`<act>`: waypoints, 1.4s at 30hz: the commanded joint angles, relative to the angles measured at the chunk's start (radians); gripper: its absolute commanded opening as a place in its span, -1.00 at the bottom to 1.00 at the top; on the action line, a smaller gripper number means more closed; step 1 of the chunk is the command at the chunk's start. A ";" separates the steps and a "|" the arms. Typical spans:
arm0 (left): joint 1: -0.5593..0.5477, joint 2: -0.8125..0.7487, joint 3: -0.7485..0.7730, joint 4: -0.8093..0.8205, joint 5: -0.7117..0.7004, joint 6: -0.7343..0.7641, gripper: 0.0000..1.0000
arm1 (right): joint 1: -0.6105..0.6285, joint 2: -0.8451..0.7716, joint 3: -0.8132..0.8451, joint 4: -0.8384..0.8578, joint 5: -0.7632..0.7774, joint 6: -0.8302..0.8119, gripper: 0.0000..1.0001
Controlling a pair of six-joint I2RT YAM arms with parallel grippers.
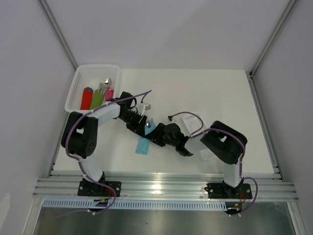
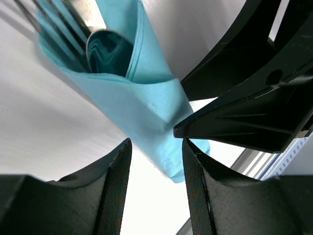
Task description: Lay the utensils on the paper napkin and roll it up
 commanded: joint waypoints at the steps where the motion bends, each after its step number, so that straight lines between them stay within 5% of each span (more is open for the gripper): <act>1: 0.027 0.005 -0.008 -0.008 -0.003 0.015 -0.01 | -0.002 0.092 -0.048 -0.242 0.052 -0.046 -0.02; 10: 0.028 0.091 0.049 -0.015 0.029 -0.013 -0.06 | -0.009 0.151 -0.019 -0.222 0.021 -0.043 -0.05; 16: 0.028 0.050 0.023 0.005 0.029 -0.010 -0.06 | -0.035 0.193 -0.014 -0.175 -0.022 -0.022 -0.53; 26: 0.074 -0.115 -0.034 -0.034 -0.005 0.062 -0.03 | -0.043 0.156 -0.008 -0.104 -0.052 -0.109 -1.00; 42: 0.212 -0.370 -0.141 -0.106 -0.005 0.128 0.00 | -0.048 0.044 0.033 0.014 -0.161 -0.217 -1.00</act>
